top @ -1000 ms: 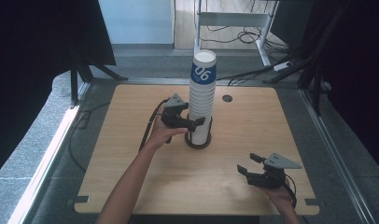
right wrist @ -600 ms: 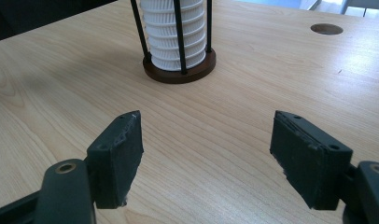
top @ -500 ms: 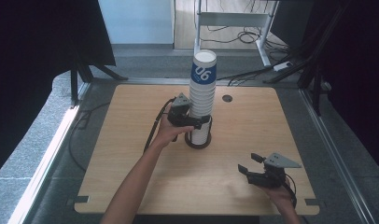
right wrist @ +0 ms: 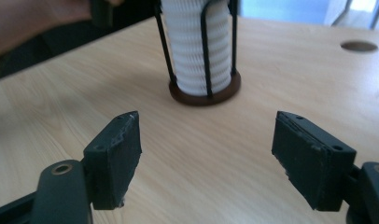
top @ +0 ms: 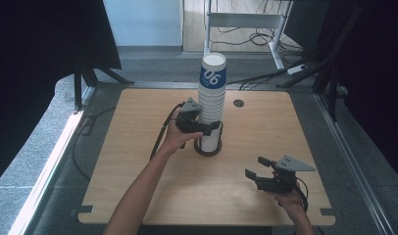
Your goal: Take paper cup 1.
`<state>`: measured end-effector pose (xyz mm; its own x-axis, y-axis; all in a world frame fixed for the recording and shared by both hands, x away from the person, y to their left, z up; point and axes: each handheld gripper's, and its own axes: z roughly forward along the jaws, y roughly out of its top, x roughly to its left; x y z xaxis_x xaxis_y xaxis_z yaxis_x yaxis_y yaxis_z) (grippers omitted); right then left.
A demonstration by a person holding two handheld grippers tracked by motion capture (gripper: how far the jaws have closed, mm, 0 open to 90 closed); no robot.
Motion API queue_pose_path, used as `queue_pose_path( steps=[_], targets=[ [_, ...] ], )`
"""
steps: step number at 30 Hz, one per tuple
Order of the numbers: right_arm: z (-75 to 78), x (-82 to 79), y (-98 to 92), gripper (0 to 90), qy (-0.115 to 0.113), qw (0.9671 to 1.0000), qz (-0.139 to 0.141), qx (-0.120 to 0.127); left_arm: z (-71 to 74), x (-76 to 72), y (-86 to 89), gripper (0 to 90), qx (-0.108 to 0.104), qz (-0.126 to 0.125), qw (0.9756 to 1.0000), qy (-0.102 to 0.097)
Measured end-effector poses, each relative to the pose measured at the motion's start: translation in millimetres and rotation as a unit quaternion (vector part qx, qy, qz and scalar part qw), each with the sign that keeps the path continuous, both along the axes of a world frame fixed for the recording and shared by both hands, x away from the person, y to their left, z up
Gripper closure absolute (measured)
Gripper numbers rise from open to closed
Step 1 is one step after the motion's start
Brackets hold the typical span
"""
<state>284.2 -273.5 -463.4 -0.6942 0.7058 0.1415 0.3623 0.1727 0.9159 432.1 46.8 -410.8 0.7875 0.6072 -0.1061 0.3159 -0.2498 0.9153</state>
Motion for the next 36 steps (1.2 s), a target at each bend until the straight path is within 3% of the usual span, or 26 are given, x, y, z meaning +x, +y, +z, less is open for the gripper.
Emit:
queue_pose_path(
  steps=[4,15,16,17,29,36],
  targets=[
    [17.9,8.3,4.3,24.3,-0.007,0.9999,0.000,0.009,0.4,-0.3,-0.7,12.3,0.003,0.003,1.0000,-0.001],
    [73.9,37.6,18.6,25.6,-0.029,0.9977,0.056,0.024,1.0,-2.1,-2.1,12.3,0.003,0.006,1.0000,0.002],
    [73.9,37.6,18.6,25.6,-0.029,0.9977,0.056,0.024,1.0,-2.1,-2.1,12.3,0.003,0.006,1.0000,0.002],
    [83.8,43.2,21.3,25.9,-0.032,0.9971,0.063,0.026,1.2,-2.0,-2.6,12.3,0.003,0.006,1.0000,0.002],
    [127.0,75.8,30.1,26.1,-0.042,0.9957,0.077,0.031,1.4,-2.7,-2.0,12.3,0.005,0.005,1.0000,0.004],
    [139.2,82.5,34.6,26.1,-0.043,0.9948,0.086,0.034,0.9,-3.2,-2.4,12.2,0.002,0.007,1.0000,0.004]
  ],
)
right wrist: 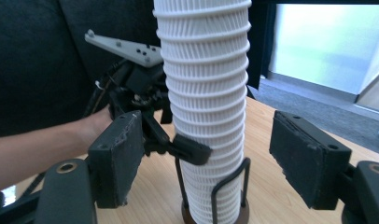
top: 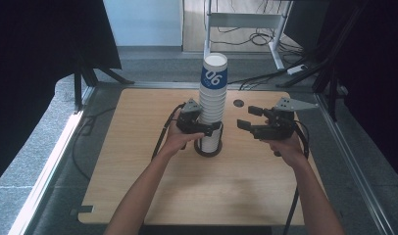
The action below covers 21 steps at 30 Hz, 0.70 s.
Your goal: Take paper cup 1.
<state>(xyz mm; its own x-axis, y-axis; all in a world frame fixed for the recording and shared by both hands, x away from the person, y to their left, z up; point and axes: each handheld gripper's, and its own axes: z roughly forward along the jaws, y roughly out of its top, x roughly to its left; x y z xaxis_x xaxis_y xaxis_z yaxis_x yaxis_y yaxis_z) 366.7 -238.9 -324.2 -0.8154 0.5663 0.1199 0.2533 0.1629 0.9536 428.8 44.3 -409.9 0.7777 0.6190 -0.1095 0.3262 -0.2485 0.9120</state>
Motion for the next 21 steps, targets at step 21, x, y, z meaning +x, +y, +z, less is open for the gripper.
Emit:
queue_pose_path(
  steps=[21],
  targets=[
    [50.4,34.3,10.5,24.8,-0.025,0.9994,0.005,0.025,-0.5,-1.0,-2.0,12.2,-0.002,0.003,1.0000,-0.001]
  ],
)
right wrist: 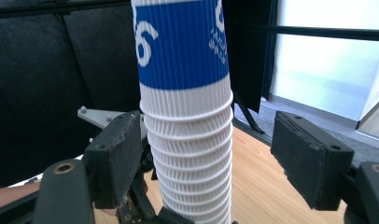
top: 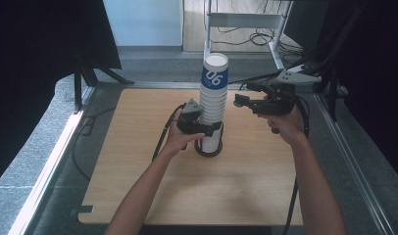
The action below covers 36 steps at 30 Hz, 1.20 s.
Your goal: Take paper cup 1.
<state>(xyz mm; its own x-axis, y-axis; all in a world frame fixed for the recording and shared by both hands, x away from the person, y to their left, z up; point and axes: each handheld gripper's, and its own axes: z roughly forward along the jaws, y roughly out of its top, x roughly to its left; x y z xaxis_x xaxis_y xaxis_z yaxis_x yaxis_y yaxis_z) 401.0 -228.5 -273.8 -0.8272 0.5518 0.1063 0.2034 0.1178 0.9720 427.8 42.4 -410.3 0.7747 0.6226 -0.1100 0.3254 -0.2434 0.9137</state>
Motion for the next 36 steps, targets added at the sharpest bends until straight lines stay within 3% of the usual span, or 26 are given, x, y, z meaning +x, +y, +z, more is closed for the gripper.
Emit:
queue_pose_path(
  steps=[25,36],
  targets=[
    [39.7,20.9,38.5,21.8,-0.020,0.9998,0.009,-0.004,1.1,-2.0,-1.3,12.3,0.002,0.000,1.0000,0.002],
    [48.4,36.5,65.2,19.4,-0.017,0.9993,0.032,-0.009,1.5,-2.2,-2.1,12.4,0.007,-0.002,1.0000,0.001]
  ],
)
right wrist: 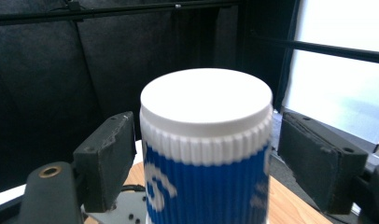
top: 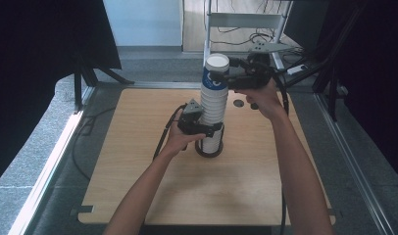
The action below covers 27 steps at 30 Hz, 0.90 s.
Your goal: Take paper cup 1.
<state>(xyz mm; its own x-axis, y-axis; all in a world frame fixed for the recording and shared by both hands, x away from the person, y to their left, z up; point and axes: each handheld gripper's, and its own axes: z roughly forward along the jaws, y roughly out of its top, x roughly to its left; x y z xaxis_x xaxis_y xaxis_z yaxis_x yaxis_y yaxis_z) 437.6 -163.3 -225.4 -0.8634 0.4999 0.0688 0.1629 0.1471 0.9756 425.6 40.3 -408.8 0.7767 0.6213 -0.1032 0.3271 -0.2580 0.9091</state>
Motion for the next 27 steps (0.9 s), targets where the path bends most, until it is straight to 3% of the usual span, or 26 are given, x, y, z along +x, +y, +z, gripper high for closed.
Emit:
queue_pose_path(
  steps=[7,15,23,27],
  targets=[
    [-1.1,4.5,13.4,23.3,-0.002,0.9999,-0.008,-0.011,0.0,-0.7,-1.4,12.4,-0.001,-0.001,1.0000,0.001],
    [-0.8,3.8,14.7,27.0,-0.011,0.9998,-0.016,-0.011,0.3,-0.6,-2.0,12.4,0.000,-0.001,1.0000,0.002],
    [11.4,-0.3,10.5,27.5,-0.024,0.9994,-0.023,0.003,0.4,-0.4,-2.3,12.3,0.001,-0.004,1.0000,0.003],
    [25.9,-3.6,5.8,27.7,-0.033,0.9990,-0.024,0.018,0.4,-0.2,-1.7,12.3,0.002,-0.005,1.0000,0.003]
  ],
)
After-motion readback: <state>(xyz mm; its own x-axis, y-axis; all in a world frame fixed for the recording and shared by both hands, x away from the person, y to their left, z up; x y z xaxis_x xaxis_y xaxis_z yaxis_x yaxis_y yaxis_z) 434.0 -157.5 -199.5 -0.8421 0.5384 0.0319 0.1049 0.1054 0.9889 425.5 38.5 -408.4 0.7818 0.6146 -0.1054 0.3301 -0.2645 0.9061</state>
